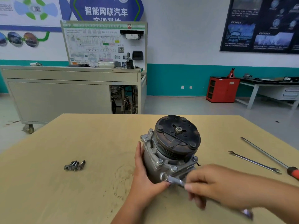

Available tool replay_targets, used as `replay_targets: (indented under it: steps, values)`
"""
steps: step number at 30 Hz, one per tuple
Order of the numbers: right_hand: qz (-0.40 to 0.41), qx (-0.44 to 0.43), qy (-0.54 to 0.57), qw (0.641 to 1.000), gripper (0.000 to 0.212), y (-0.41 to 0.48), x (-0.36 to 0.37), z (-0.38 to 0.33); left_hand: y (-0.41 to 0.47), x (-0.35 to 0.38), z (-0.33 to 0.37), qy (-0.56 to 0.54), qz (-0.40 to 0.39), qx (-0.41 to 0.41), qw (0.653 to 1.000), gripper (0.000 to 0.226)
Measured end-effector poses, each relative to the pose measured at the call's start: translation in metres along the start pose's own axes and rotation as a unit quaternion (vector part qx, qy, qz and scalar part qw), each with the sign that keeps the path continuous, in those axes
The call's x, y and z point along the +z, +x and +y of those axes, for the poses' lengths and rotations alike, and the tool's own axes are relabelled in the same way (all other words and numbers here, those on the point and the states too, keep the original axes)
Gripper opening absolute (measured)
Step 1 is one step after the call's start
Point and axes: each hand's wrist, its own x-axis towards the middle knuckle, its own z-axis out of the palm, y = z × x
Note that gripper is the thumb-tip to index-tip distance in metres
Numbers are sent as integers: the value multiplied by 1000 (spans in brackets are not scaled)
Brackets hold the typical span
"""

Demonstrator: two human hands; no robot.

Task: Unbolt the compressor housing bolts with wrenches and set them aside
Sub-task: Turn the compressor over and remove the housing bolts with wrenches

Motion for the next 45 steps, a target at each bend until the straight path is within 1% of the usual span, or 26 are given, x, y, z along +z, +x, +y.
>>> replay_targets:
  steps: [2, 4, 5, 6, 8, 9, 10, 12, 14, 17, 19, 21, 23, 24, 26, 28, 30, 34, 36, 39, 41, 43, 44, 45]
  values:
    - [-38, 13, 147, 988, 28, -9, 11, -2, 1, -3, -4, 10, -2, -5, 1000, 131]
    - [-44, 28, 278, 959, 21, -17, 22, -9, 1, -3, -6, 24, 4, -3, 1000, 134]
    - [-46, 32, 343, 938, 18, -19, 27, -11, 1, -2, -6, 30, 13, -4, 999, 135]
    - [-45, 32, 404, 913, 19, -19, 32, -12, 0, 1, -5, 36, 28, -7, 999, 136]
    - [-14, 30, 509, 860, 22, -17, 40, -14, -4, 10, -3, 54, 74, -17, 996, 137]
    - [5, 24, 547, 837, 21, -14, 41, -17, -6, 14, -2, 66, 100, -17, 993, 136]
    - [19, 15, 570, 822, 20, -12, 41, -19, -9, 18, -2, 79, 123, -14, 989, 133]
    - [25, 1, 584, 812, 20, -9, 39, -24, -11, 22, 0, 105, 160, -4, 982, 126]
    - [19, 9, 589, 808, 20, -7, 39, -27, -12, 22, 2, 139, 177, 19, 974, 117]
    - [19, 12, 583, 812, 19, -4, 41, -30, -10, 20, 5, 155, 184, 43, 970, 107]
    - [47, 26, 573, 818, 26, -2, 44, -26, -10, 19, 3, 151, 181, 44, 971, 107]
    - [66, 28, 538, 840, 28, -3, 49, -21, -11, 17, -1, 162, 177, 42, 970, 109]
    - [68, 20, 503, 862, 18, -8, 50, -21, -11, 15, -4, 156, 175, 33, 972, 113]
    - [64, 17, 489, 870, 18, -11, 49, -23, -10, 15, -4, 151, 174, 29, 973, 115]
    - [48, 18, 490, 870, 21, -13, 47, -24, -10, 15, -5, 138, 174, 25, 975, 116]
    - [30, 28, 498, 866, 18, -12, 43, -22, -11, 14, -5, 123, 171, 23, 977, 117]
    - [23, 46, 491, 870, 22, -11, 39, -19, -11, 14, -5, 130, 169, 29, 977, 116]
    - [-2, 50, 499, 865, 22, -11, 30, -23, -12, 15, 2, 114, 157, 36, 980, 111]
    - [-15, 53, 475, 879, 23, -12, 25, -21, -13, 15, 3, 107, 149, 36, 982, 110]
    - [-41, 78, 385, 919, 24, -11, 11, -12, -12, 13, 2, 99, 136, 31, 985, 113]
    - [-66, 87, 282, 953, 24, -9, -4, -5, -11, 12, 3, 100, 132, 30, 986, 112]
    - [-34, 59, 132, 989, 24, -6, -19, 2, -12, 12, 5, 97, 128, 25, 987, 111]
    - [6, 36, 43, 998, 24, -3, -26, 6, -12, 12, 6, 94, 126, 21, 987, 110]
    - [56, 8, -36, 998, 23, 0, -32, 10, -12, 12, 7, 90, 123, 18, 988, 108]
